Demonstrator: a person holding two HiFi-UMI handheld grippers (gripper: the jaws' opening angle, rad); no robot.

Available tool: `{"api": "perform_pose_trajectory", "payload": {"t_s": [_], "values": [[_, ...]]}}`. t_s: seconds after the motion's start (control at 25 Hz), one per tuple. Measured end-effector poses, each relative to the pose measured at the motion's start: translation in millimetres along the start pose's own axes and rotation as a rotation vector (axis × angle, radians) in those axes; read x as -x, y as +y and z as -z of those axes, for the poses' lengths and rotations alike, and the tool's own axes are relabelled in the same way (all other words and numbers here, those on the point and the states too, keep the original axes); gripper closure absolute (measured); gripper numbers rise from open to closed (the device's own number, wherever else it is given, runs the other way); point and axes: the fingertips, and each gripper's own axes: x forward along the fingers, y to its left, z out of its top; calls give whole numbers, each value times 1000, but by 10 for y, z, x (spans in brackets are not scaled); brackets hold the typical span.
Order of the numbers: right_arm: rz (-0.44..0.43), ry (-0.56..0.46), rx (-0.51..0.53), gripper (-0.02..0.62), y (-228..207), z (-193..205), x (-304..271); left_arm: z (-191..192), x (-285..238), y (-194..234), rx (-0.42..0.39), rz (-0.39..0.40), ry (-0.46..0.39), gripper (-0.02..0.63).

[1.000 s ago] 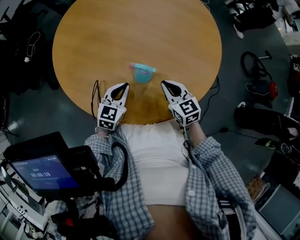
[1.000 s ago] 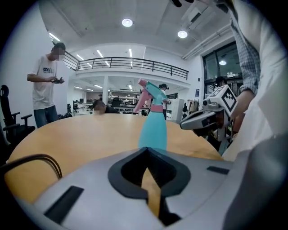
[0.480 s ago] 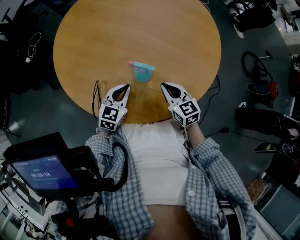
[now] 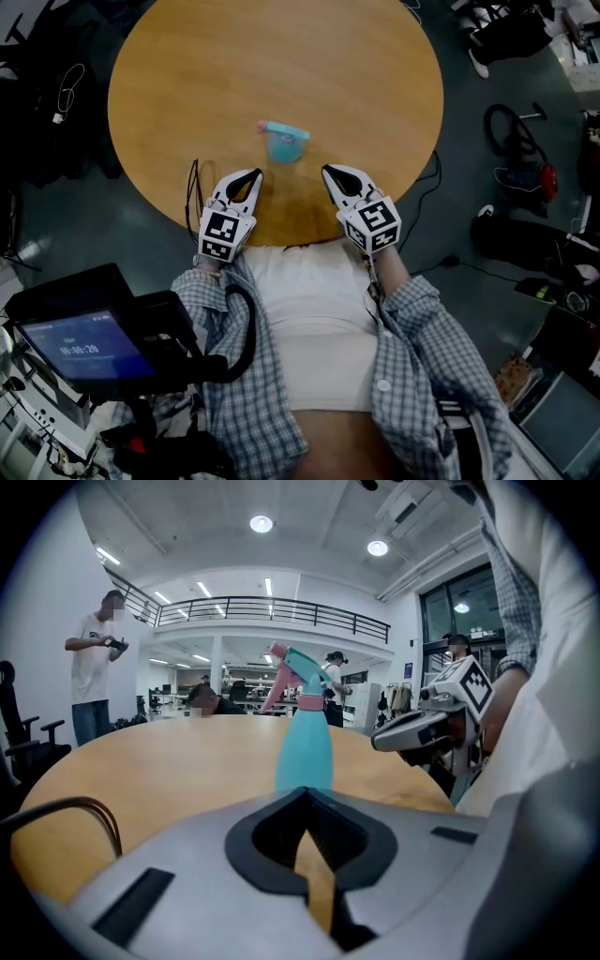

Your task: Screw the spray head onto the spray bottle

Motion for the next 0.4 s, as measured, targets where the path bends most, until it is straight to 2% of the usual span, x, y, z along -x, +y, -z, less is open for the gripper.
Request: {"api": "perform_pose_trajectory", "payload": {"t_s": [0.4], "values": [[-31,26,11,601,46,39,-21,12,9,15,0,0,7,601]]}}
